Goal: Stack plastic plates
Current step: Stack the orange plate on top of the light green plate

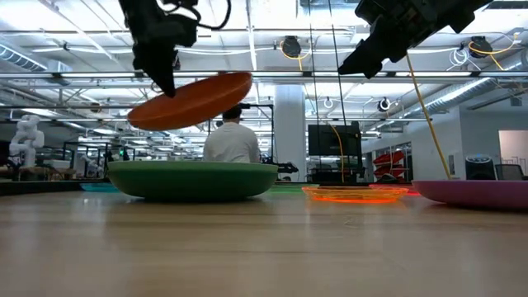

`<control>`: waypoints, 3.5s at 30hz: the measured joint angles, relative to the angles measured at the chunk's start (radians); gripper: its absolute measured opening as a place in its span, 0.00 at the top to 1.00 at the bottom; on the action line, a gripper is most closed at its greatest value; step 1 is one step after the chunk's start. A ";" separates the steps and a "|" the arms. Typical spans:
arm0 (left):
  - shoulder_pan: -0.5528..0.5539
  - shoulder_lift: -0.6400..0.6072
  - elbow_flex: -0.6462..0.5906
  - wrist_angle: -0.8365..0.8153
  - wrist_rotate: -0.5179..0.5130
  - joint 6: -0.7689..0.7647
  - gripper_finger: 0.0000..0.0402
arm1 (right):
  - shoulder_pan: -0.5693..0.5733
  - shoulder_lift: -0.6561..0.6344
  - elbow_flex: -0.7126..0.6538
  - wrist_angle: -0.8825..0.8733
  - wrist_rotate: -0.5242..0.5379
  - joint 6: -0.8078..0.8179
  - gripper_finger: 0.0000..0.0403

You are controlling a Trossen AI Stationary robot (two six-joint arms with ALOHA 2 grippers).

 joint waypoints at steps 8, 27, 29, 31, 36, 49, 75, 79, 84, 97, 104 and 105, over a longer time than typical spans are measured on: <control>0.111 0.075 0.001 0.042 0.069 0.066 0.98 | -0.002 0.000 0.000 0.000 0.001 -0.002 0.69; 0.119 0.227 0.000 0.030 0.074 0.102 0.95 | -0.002 0.000 0.000 -0.001 0.001 -0.002 0.69; 0.119 0.229 0.000 0.032 0.074 0.102 0.94 | -0.002 0.000 0.000 -0.001 0.001 -0.002 0.69; 0.119 0.229 0.000 0.036 0.074 0.102 0.94 | -0.002 0.000 0.000 -0.001 0.001 -0.002 0.69; 0.119 0.229 0.000 0.036 0.074 0.114 0.93 | -0.003 0.000 0.000 -0.001 0.001 -0.003 0.69; 0.119 0.228 0.000 0.036 0.074 0.116 0.92 | -0.003 0.000 0.000 -0.001 0.001 -0.002 0.69; -0.018 0.228 -0.049 0.231 0.152 0.222 0.62 | -0.003 0.000 0.000 -0.015 0.001 -0.002 0.69; -0.100 0.228 -0.094 0.339 0.152 0.223 0.62 | -0.002 0.000 0.000 -0.027 0.001 0.000 0.69; -0.155 0.236 -0.148 0.410 0.093 0.183 0.62 | -0.002 0.000 0.000 -0.031 0.001 0.001 0.69; -0.163 0.416 -0.172 0.479 0.044 0.147 0.62 | -0.002 0.000 0.000 -0.046 0.001 0.023 0.69; -0.162 0.421 -0.172 0.529 0.044 0.151 0.68 | -0.002 0.000 0.000 -0.045 0.001 0.021 0.69; -0.162 0.421 -0.172 0.530 0.044 0.151 0.70 | -0.002 0.000 0.000 -0.045 0.001 0.020 0.69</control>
